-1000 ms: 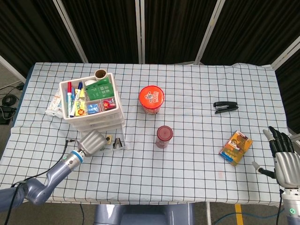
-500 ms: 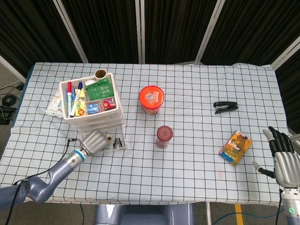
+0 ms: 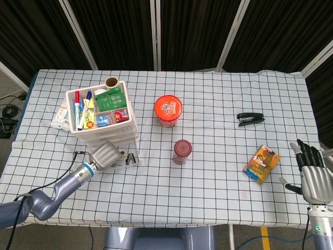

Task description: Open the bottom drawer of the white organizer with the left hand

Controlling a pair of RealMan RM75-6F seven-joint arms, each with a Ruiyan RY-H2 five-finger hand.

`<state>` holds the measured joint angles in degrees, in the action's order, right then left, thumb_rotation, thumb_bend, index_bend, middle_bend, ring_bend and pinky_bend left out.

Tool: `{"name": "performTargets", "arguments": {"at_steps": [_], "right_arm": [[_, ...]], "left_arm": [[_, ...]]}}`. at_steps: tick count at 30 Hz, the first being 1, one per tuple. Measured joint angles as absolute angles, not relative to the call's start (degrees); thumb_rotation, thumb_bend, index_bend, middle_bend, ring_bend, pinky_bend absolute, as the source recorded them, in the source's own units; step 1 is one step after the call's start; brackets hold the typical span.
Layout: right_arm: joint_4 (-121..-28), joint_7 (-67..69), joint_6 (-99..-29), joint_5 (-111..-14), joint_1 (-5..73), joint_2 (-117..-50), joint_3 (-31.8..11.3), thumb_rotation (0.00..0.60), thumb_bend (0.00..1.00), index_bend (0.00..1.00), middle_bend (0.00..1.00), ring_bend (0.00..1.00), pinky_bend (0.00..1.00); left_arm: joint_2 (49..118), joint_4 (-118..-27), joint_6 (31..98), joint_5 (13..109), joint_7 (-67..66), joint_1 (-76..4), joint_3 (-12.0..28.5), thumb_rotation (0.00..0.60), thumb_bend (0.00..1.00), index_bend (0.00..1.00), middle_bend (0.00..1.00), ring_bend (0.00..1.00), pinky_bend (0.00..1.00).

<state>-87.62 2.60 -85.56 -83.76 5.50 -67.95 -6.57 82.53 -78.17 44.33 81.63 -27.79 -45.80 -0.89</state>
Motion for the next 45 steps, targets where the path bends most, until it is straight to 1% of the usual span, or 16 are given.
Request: {"name": "performTargets", "arguments": {"at_steps": [12,17,22,25,27,45], "right_arm": [[-87.4,1.2,-85.2,-83.5,5.7,-68.6,-6.5,0.6,0.05,0.02,0.0,0.0,0.0],[-87.6,1.5,-85.3,-83.6,5.6,-68.4,-6.4,0.6,0.05,0.02,0.0,0.0,0.0],[-87.6,1.9,-85.4,-83.8,5.6,-68.2,-6.4,0.6,0.05,0.02,0.0,0.0,0.0],[-87.7,1.9,-85.4,-84.0,5.6,-68.2,-6.3,0.6,0.05,0.02,0.0,0.0,0.0],[-87.8,1.9,-85.4,-84.1,5.6,-68.2,-6.2,0.6,0.05,0.02,0.0,0.0,0.0],[-88.0,2.1,-85.3,-84.4,5.6,-68.0,-6.0,0.6,0.05,0.02,0.0,0.0,0.0]], "left_arm": [[83.7,-75.5,43.7,83.5,-24.8,-46.4,-1.9,0.6,0.21,0.47,1.0,0.99,0.89],[84.1,-75.4,43.7,83.4,-25.0,-46.4,-2.0,0.6,0.24,0.52,1.0,0.99,0.89],[84.0,-75.8,43.8,83.1,-25.6,-46.3,-2.1,0.6,0.41,0.56,1.0,0.99,0.89],[83.9,-76.0,43.9,82.9,-25.7,-46.2,-2.2,0.6,0.48,0.57,1.0,0.99,0.89],[83.9,-76.1,44.0,82.9,-25.8,-46.2,-2.2,0.6,0.5,0.58,1.0,0.99,0.89],[81.9,-78.6,45.8,82.4,-26.7,-45.6,-1.9,0.6,0.51,0.61,1.0,0.99,0.89]]}}
